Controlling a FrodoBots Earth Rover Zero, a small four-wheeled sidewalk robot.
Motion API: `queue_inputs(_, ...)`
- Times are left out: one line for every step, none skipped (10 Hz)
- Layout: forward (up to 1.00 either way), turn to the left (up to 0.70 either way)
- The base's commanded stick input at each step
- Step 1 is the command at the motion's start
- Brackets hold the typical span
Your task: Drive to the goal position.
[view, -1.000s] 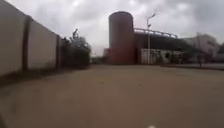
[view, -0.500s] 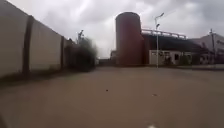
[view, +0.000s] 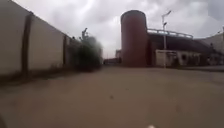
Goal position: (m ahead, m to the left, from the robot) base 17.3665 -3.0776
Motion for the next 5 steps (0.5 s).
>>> queue_inputs(1.0, 0.0)
queue_inputs(1.0, 0.0)
queue_inputs(1.0, 0.0)
queue_inputs(1.0, 0.0)
queue_inputs(1.0, 0.0)
